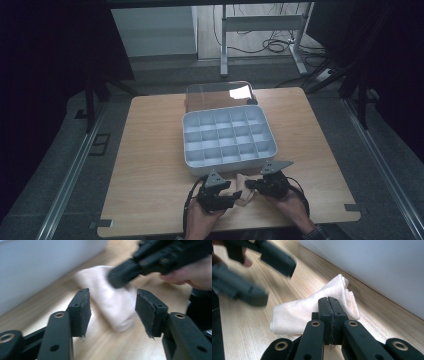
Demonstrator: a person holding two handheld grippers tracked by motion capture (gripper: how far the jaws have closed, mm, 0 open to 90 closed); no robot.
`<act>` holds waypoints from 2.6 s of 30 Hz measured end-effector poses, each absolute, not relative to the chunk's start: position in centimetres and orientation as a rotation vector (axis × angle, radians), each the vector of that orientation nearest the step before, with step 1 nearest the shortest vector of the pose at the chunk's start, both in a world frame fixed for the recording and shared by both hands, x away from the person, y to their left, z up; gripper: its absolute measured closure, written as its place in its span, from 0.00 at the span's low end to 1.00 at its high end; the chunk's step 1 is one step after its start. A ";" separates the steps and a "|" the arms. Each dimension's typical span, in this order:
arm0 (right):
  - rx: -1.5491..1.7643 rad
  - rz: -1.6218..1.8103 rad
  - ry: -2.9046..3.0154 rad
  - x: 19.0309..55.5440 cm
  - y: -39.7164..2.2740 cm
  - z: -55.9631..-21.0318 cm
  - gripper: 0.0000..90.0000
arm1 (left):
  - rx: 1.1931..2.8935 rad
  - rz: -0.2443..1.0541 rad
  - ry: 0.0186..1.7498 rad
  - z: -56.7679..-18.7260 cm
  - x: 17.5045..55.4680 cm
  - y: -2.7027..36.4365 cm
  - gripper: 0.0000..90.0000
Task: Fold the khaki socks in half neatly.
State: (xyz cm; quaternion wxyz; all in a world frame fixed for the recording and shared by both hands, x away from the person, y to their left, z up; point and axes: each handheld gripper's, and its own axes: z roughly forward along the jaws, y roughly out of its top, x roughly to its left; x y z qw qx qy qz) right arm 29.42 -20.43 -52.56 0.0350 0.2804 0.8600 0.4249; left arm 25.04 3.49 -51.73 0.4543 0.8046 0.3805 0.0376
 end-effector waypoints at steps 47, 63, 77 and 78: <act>0.877 1.244 2.659 30.6 -20.2 -52.2 0.95 | 2.182 0.304 0.921 -53.9 25.2 -0.3 0.39; 0.823 1.191 2.621 29.8 -19.8 -50.7 0.78 | 2.151 0.330 0.977 -52.8 24.3 3.3 0.37; 0.825 1.032 2.605 29.8 -18.6 -51.5 0.53 | 2.053 0.366 1.158 -53.4 23.7 10.3 0.38; 0.826 1.013 2.611 29.7 -18.4 -51.7 0.53 | 2.050 0.372 1.165 -53.4 23.7 10.6 0.38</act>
